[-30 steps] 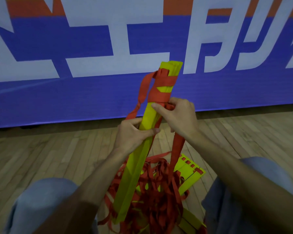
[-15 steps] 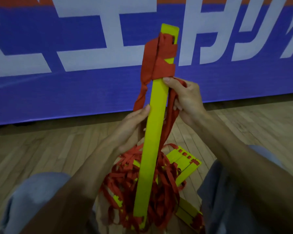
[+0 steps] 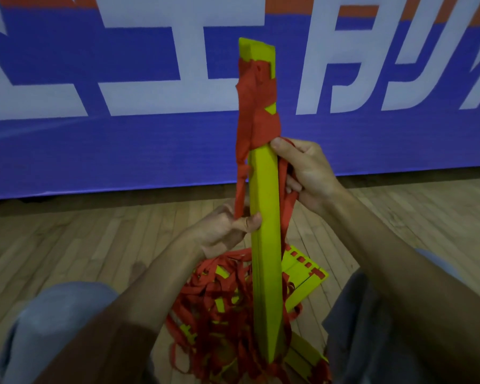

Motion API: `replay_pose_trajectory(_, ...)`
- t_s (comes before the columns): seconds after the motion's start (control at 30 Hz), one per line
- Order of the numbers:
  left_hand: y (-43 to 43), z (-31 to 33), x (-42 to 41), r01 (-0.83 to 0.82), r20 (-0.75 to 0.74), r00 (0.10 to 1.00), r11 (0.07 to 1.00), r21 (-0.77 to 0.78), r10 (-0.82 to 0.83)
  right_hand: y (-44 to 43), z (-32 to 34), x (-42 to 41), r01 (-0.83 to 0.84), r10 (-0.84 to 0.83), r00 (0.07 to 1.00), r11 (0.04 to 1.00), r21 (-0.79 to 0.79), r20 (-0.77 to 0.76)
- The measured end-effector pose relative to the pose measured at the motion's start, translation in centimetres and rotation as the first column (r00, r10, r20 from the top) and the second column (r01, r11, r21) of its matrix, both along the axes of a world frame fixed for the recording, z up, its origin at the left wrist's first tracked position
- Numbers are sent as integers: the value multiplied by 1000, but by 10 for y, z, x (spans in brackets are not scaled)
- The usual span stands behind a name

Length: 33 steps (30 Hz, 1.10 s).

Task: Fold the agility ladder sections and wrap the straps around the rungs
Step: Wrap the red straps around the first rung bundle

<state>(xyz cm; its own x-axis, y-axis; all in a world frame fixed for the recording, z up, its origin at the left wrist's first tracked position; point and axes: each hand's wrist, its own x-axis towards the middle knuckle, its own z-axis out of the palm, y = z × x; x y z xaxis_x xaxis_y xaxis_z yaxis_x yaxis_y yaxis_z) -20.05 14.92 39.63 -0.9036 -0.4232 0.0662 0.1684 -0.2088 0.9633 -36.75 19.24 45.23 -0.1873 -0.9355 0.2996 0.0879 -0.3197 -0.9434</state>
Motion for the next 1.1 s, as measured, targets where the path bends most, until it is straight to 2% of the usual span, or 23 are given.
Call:
replay_pose_trajectory(0.1,-1,-2,2,-109,42,993,994,18,108,0,4,-6,5,-5,998,1000,2,-65)
replay_pose_trajectory(0.27,-2,-3,4,-304,134,944,952,10,300,0,4,-16,132,-129,953,991,-8,-274)
replay_pose_trajectory(0.37,1,1,2,-403,135,906,915,-15,401,0,2,-13,173,-153,944,984,43,-292)
replay_pose_trajectory(0.5,5,10,-2,-547,113,818,823,-157,565,0,4,-10,247,-214,930,966,78,-299)
replay_pose_trajectory(0.63,8,14,-4,-641,68,743,738,-212,665,-3,-1,1,239,-189,927,963,121,-323)
replay_pose_trajectory(0.77,5,8,-2,-680,68,689,677,-283,721,-3,-1,9,155,-112,958,977,148,-265)
replay_pose_trajectory(0.83,2,2,-3,-688,71,643,616,-384,763,-5,-3,12,155,-118,956,981,120,-269)
replay_pose_trajectory(0.93,0,-6,-5,-659,45,597,522,-541,801,-9,-12,16,251,-210,920,964,86,-332)
replay_pose_trajectory(1.03,0,-9,-6,-612,44,609,504,-609,792,-13,-21,15,348,-309,890,935,63,-335)
replay_pose_trajectory(1.1,0,-8,-5,-578,63,619,509,-638,783,-15,-24,12,362,-330,903,930,71,-276)
